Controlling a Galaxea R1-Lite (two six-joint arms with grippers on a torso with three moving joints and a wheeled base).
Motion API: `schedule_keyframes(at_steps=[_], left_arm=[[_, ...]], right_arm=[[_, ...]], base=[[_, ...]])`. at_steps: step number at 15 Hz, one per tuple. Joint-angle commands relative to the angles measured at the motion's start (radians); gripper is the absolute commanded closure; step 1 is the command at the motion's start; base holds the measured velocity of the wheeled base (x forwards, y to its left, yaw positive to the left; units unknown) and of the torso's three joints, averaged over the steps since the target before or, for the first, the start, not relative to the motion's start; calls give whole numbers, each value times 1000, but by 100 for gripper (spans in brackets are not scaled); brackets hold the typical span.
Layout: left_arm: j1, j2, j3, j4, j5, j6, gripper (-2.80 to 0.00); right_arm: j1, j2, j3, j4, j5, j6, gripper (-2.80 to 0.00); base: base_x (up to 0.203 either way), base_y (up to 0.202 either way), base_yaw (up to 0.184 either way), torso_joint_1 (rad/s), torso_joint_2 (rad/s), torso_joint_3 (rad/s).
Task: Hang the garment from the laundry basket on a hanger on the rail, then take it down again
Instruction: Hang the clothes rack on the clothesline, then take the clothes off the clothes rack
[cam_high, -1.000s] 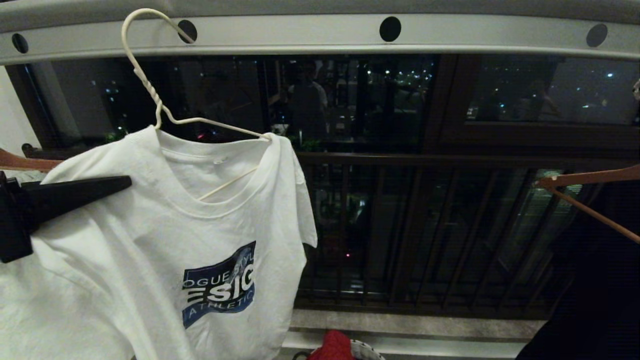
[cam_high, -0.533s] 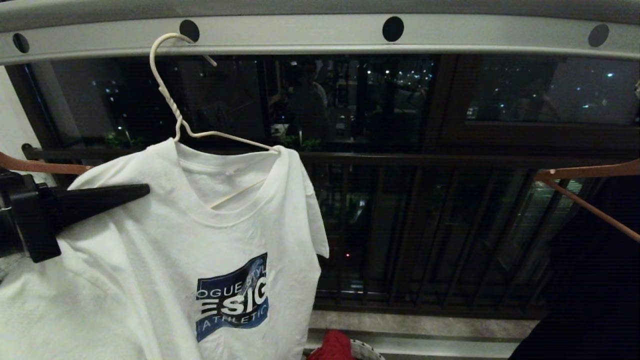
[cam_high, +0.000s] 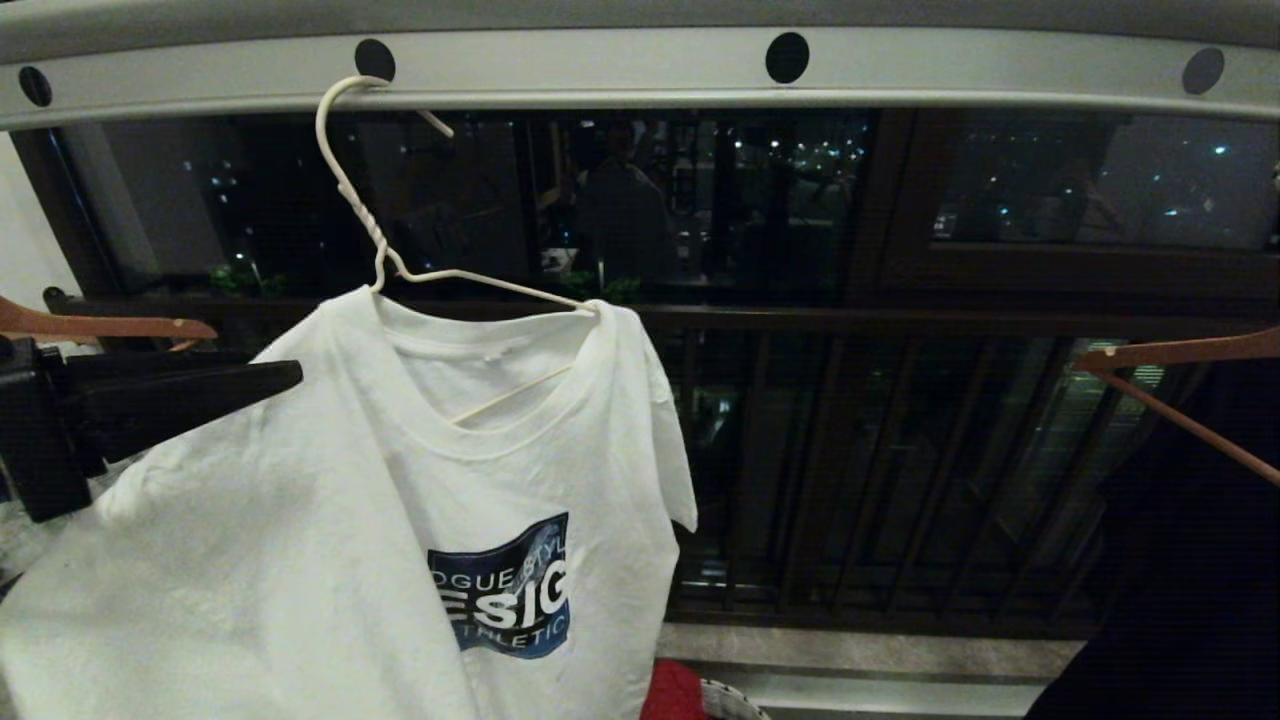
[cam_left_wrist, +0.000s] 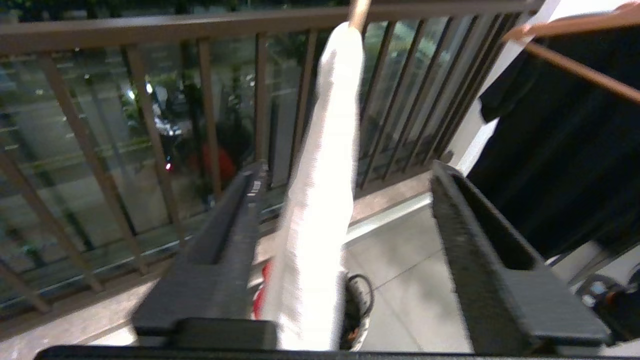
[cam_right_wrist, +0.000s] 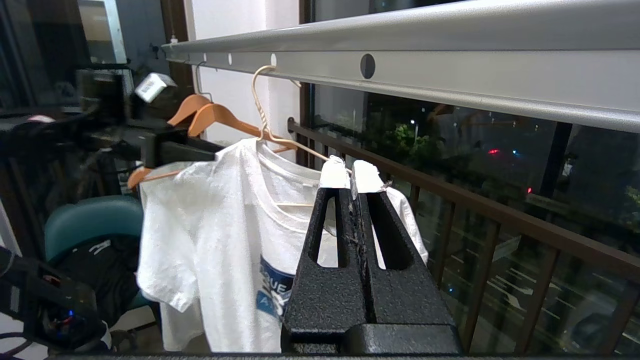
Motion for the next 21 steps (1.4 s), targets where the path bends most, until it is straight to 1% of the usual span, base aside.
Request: schedule_keyframes(at_steps=[1,3,4,5,6,8,10,12,15,17,19,20,21], left_arm=[[0,-86,1,3,-3,-39,-280],[1,-129,-17,9,6,-113,-280],[3,-139,-19,11,18,-139,0],[3,-142,-20,15,53,-154,0],[4,-147,-22,42,70,-155,0],[4,-174,-48,148,73,-157,0],[3,-205,-81,255,72,-155,0],[3,-232,-91,305,73,-157,0],[4,-254,-130,403,75,-157,0],[5,-239,-235,599,89,-158,0],[5,-211,-349,801,142,-154,0],[4,-180,-392,890,192,-148,0],[4,-152,-416,956,260,-135,0]], right_arm=[[0,0,-1,-4,4,2,0],[1,2,-1,-3,4,3,0],[1,4,-1,-3,4,3,0],[1,9,0,-3,5,3,0],[1,13,0,-2,6,3,0],[1,26,0,-2,7,3,0],[1,26,-1,-3,9,33,0],[1,26,-8,-3,9,51,0],[1,40,-9,-2,8,53,0],[1,54,-14,-2,7,54,0],[1,62,-12,-2,7,54,0],[1,73,-13,-2,7,54,0],[1,76,-14,-2,7,54,0]], base=[[0,0,0,0,0,0],[0,0,0,0,0,0],[0,0,0,0,0,0],[0,0,0,0,0,0],[0,0,0,0,0,0],[0,0,0,0,0,0],[0,0,0,0,0,0],[0,0,0,0,0,0],[0,0,0,0,0,0],[0,0,0,0,0,0],[0,0,0,0,0,0],[0,0,0,0,0,0],[0,0,0,0,0,0]])
